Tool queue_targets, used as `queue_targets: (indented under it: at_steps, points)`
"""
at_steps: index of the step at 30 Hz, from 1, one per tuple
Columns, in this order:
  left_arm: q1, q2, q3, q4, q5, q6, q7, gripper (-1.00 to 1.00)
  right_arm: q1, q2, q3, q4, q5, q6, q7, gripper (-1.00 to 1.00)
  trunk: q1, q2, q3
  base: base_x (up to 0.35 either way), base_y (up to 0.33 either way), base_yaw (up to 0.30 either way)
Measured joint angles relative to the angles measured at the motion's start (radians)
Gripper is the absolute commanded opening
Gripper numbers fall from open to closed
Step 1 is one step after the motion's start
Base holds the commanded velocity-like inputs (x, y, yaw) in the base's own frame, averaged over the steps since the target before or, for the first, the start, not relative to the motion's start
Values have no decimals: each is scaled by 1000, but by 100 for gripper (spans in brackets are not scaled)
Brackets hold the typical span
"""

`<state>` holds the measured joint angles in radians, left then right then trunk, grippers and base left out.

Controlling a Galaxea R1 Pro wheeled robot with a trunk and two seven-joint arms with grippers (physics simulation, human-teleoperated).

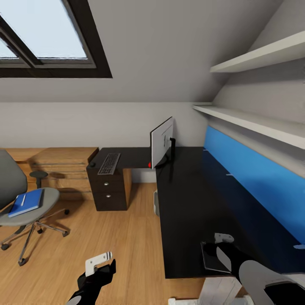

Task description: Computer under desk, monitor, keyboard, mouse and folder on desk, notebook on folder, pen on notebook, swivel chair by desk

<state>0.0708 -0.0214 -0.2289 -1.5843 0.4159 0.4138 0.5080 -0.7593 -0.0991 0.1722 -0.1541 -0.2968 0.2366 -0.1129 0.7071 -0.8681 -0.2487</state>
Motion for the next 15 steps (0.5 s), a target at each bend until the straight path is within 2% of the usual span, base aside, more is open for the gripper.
queue_targets:
  at_steps: [7, 15]
  points:
    - [0, 0, 0, 0, 0, 0, 0, 100, 0, 0, 0, 0, 0, -1, 0, 100, 0, 0, 0, -165, 0, 0]
    - [0, 0, 0, 0, 1, 2, 0, 100, 0, 0, 1, 0, -1, -4, 0, 100, 0, 0, 0, -23, 0, 0]
